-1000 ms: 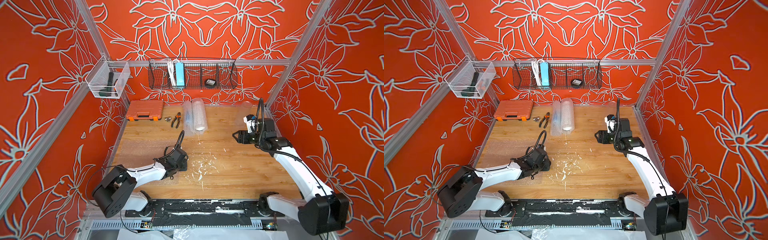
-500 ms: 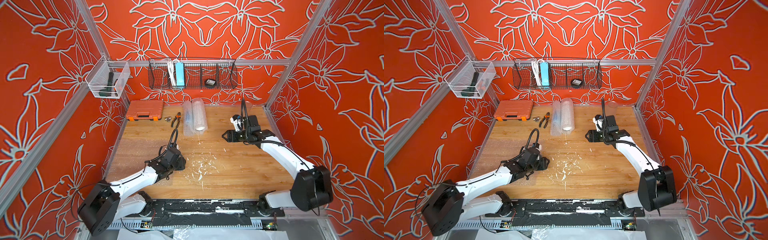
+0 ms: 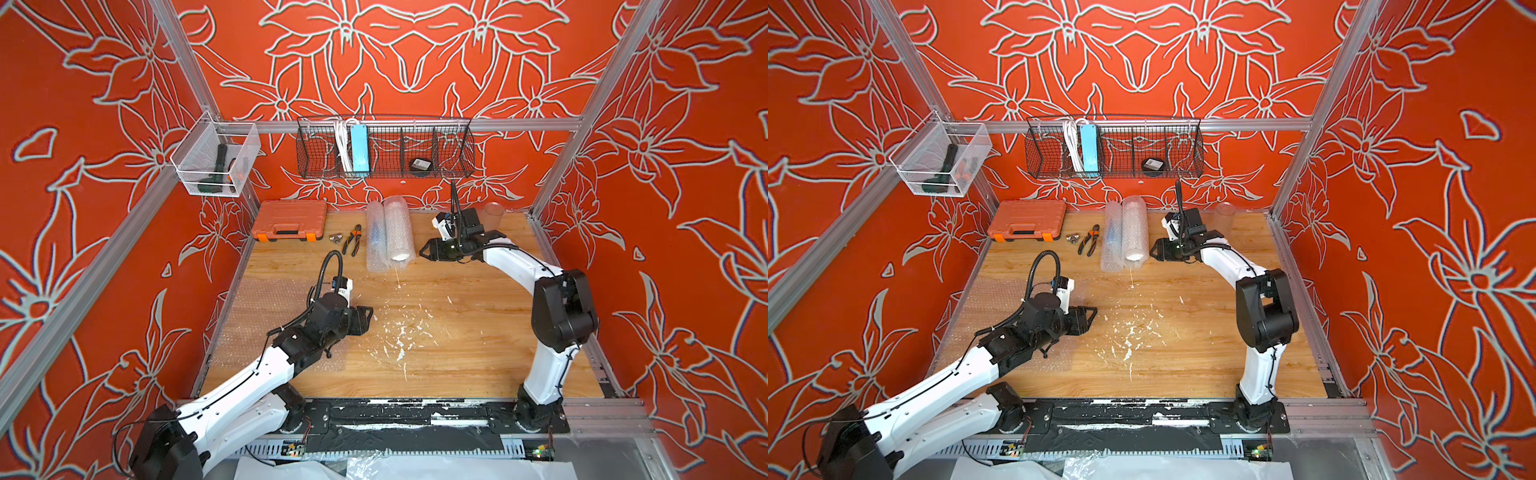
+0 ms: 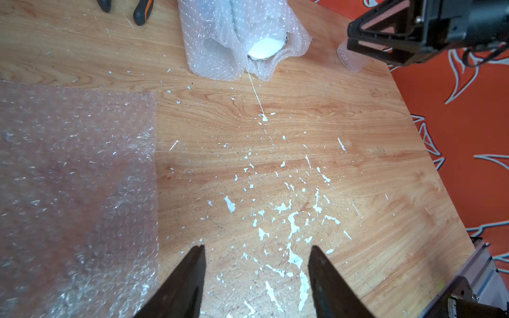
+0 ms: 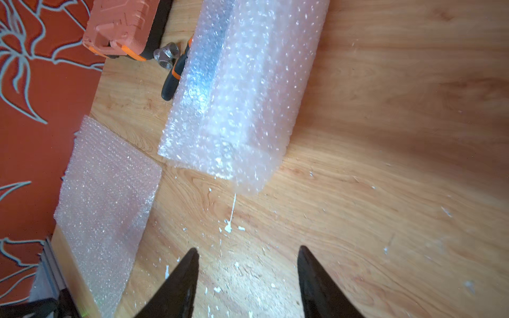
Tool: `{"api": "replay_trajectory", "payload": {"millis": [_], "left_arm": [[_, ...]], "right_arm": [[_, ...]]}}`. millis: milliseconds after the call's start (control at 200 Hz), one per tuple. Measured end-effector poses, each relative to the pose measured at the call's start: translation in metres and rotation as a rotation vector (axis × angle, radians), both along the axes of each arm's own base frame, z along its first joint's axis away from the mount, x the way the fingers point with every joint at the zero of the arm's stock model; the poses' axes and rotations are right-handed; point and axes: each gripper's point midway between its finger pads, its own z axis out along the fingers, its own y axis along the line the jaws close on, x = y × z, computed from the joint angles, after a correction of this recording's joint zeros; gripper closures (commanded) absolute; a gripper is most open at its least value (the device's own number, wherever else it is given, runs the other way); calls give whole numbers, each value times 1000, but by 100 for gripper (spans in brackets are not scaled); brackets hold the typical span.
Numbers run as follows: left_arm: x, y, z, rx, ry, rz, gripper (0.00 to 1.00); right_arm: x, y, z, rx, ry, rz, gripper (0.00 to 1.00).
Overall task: Unwrap the vase from the bubble wrap
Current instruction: Move the bubble wrap to the center of the board.
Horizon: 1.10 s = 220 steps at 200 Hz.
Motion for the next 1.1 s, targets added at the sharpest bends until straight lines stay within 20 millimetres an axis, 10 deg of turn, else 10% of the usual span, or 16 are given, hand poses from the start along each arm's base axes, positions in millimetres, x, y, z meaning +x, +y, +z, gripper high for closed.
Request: {"api": "replay_trajectory", "payload": {"millis": [500,781,1101], "left_arm": [[-3,2,-3,23,7,-11,41],[-4,3,-3,22,5,-11,41],[-5,3,-4,24,8,-11,41]], "right_arm": [[20,27,-33,38,95,19,58],[28,31,-39,40,109,14,100],[21,28,-39,35,110,17,100]]}}
